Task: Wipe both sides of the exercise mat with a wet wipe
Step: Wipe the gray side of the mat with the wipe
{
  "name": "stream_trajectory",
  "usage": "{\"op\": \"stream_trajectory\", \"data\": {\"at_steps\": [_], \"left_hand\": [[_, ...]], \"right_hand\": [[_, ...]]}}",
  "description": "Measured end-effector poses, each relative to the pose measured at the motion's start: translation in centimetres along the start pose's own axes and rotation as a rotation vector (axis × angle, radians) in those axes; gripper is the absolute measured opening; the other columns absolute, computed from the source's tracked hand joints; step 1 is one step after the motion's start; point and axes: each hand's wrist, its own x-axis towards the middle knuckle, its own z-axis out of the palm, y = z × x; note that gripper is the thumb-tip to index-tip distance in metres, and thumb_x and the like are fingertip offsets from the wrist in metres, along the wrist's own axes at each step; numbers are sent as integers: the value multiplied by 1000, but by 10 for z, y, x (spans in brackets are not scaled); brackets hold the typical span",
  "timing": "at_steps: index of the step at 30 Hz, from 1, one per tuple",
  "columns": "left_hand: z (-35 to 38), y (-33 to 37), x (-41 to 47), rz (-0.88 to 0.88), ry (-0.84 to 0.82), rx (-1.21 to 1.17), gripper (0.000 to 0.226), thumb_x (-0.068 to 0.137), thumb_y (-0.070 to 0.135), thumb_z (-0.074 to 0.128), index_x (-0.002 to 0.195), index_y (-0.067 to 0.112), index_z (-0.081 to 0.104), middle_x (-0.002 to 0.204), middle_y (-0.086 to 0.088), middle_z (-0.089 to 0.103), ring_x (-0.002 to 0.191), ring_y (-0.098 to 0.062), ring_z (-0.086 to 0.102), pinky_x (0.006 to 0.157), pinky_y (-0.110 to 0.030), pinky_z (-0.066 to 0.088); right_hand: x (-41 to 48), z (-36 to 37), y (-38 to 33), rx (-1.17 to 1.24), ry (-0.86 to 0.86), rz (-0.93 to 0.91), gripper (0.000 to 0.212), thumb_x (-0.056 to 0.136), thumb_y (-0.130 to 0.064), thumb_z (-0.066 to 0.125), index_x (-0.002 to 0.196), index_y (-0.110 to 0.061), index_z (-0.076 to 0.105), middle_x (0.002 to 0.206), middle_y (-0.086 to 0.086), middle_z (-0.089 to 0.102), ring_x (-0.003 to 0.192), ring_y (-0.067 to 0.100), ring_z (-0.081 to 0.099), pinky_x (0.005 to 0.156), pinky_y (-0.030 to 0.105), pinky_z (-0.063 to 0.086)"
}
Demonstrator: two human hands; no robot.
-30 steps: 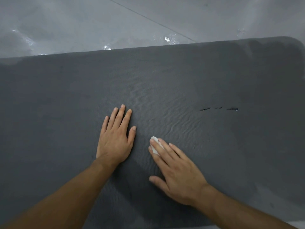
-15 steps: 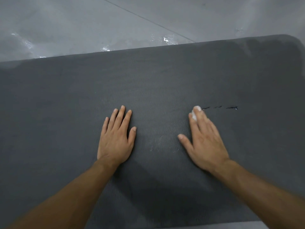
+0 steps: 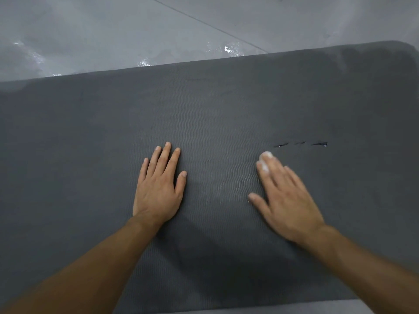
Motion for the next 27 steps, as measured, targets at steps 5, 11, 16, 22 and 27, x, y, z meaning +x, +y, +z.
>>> {"op": "stream_trajectory", "data": {"at_steps": [5,11,16,22,27], "left_hand": [[0,0,0,-1,12,-6,63,107,51,18,164,25,22,173,4,10,160,-14,2,130,-46,10],[1,0,0,-5,16,-3,63,107,51,19,164,25,23,173,4,11,160,-14,2,130,-46,10],[0,1,-1,-2,16,1,64,106,51,19,164,24,24,173,3,11,160,-15,3,130,-45,9],[-2,1,0,-2,-6,9,64,107,53,16,165,25,19,173,5,7,160,-13,-1,130,-42,3],[-1,1,0,-3,2,3,64,107,52,17,165,25,21,173,4,8,160,-13,0,130,-43,5]], "right_hand": [[16,-8,42,46,28,226,81,103,-63,17,165,-10,18,175,3,2,161,15,-2,130,41,10],[-9,-4,-14,111,-23,27,88,102,-66,28,164,-6,19,175,8,0,161,20,-4,130,43,14],[-52,4,-65,87,-89,-275,82,105,-67,32,164,-10,27,175,4,5,161,21,2,126,42,15],[-38,1,-29,34,-31,-204,78,106,-61,32,163,-8,27,175,5,9,161,19,5,127,40,14],[-6,-6,38,67,33,187,82,104,-62,22,163,-6,21,173,9,12,161,20,5,130,43,15]]}}
